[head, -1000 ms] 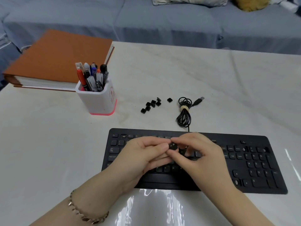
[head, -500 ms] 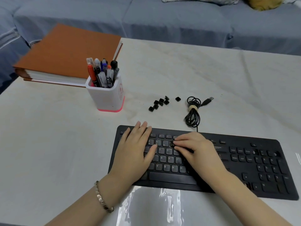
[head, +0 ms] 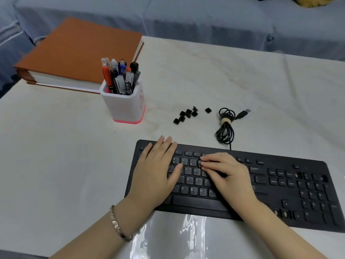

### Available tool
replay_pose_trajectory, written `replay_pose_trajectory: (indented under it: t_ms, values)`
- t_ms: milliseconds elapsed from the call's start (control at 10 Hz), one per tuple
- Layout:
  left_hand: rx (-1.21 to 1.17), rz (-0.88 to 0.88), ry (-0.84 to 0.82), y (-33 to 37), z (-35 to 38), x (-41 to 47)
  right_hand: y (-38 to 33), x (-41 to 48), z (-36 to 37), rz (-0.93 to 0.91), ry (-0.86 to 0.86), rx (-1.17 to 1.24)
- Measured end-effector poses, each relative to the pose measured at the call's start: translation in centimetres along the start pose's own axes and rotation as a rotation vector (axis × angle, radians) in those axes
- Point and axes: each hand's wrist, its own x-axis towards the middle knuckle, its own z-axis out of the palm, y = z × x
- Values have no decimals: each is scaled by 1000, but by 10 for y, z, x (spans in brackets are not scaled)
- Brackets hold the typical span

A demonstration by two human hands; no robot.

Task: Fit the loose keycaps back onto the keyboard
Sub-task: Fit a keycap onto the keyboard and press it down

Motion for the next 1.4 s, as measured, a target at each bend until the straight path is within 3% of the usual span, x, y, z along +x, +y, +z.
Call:
replay_pose_trajectory:
  t_ms: [300, 600, 700, 1200, 1400]
  values:
    - [-1, -1, 11, 0, 1, 0, -5, -3, 1, -61, 3, -166]
    - [-11, -2, 7, 0, 1, 0, -5, -14, -7, -349, -88, -576]
    - [-16, -3, -3, -1, 2, 0, -8, -17, -7, -302, -122, -608]
    - [-13, 0, 21, -1, 2, 0, -6, -26, -5, -201, -125, -512]
    - [-1, 11, 40, -1, 2, 0, -9, 7, -6, -25, -94, -248]
